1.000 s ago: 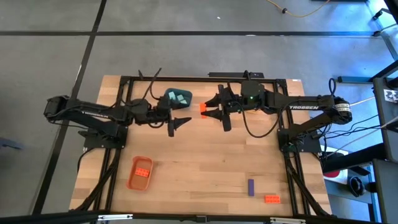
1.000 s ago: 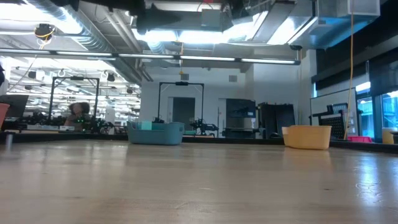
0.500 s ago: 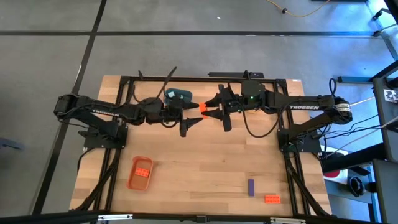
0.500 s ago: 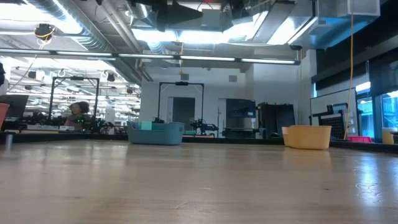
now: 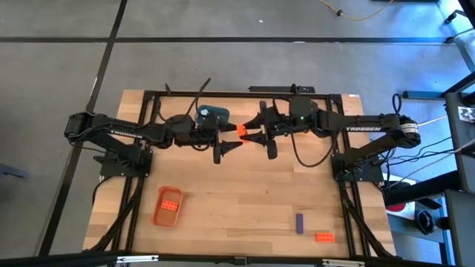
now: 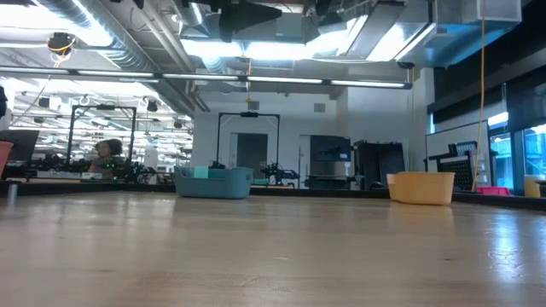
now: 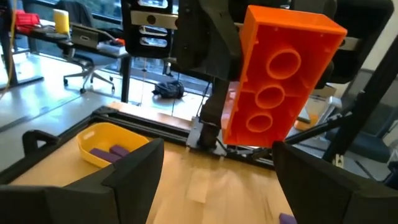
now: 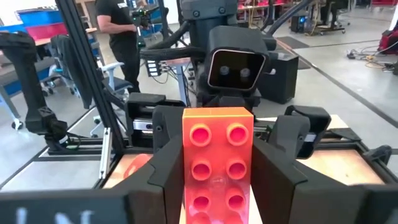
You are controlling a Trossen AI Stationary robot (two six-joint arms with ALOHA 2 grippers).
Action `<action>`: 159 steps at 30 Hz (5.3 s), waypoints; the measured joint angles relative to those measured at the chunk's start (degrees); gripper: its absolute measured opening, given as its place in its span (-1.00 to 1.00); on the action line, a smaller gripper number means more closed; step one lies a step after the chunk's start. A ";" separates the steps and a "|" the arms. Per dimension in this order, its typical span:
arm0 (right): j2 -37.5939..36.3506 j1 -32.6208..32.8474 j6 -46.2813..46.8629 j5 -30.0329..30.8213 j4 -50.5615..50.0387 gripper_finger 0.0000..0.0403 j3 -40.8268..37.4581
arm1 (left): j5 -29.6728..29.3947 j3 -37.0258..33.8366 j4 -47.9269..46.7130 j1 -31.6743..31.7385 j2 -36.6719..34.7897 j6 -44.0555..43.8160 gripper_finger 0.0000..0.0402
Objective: Sort & place blocks by color
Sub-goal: Put the top orange game piece into the orange bin
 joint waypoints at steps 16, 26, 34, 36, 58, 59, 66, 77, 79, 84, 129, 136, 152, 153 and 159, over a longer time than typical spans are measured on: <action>-0.23 -1.48 0.14 -1.69 0.94 -0.29 -0.02 | 2.78 0.13 1.57 0.48 -0.07 2.07 0.46; -0.24 -1.22 0.29 -2.35 2.22 -0.29 -0.02 | -1.55 0.11 6.34 0.70 -0.07 4.51 0.46; -0.24 -1.22 0.38 -2.62 3.22 -0.29 -0.02 | 0.71 1.02 6.97 1.22 2.69 1.09 0.46; -0.24 -1.22 1.14 -2.71 3.56 -0.29 -0.02 | 0.71 3.31 7.14 1.18 5.10 1.61 0.46; -0.28 -1.20 0.14 -2.46 2.15 -0.29 -0.02 | 2.40 8.22 4.38 2.27 7.17 3.02 -0.03; -0.28 -1.20 0.07 -2.31 2.13 -0.29 -0.02 | 2.64 8.22 4.39 2.29 7.17 3.00 -0.11; -0.28 -1.22 1.38 -2.31 1.77 -0.29 -0.04 | 3.34 8.27 2.94 2.33 7.15 3.53 -0.37; -2.46 -2.14 6.05 0.12 0.56 0.41 -0.04 | 3.43 8.32 -6.83 4.72 3.60 4.58 -0.37; -4.41 -2.92 5.72 0.12 -1.93 0.48 0.07 | 3.45 7.91 -11.36 5.77 1.35 4.80 -0.37; -10.04 -5.66 4.56 0.30 -16.19 0.53 0.04 | 5.36 6.56 -17.00 7.18 -4.27 4.92 -0.37; -23.99 -6.12 13.38 1.40 12.77 0.54 -27.93 | 3.62 -10.36 -11.76 5.16 -23.08 -4.20 -0.37; -23.99 -6.12 13.61 1.40 12.75 0.54 -27.91 | 7.74 -10.36 -13.65 5.16 -24.02 -5.44 -0.37; -23.95 -6.12 13.58 1.40 11.18 0.54 -27.91 | 8.11 -10.38 -15.98 5.16 -23.96 -5.54 -0.37; -23.95 -6.12 13.58 1.40 11.15 0.54 -27.91 | 8.11 -10.38 -15.98 5.16 -23.96 -5.54 -0.37; -23.86 -6.12 13.60 1.42 11.09 0.54 -27.91 | 9.04 -10.38 -15.98 5.18 -23.96 -5.53 -0.37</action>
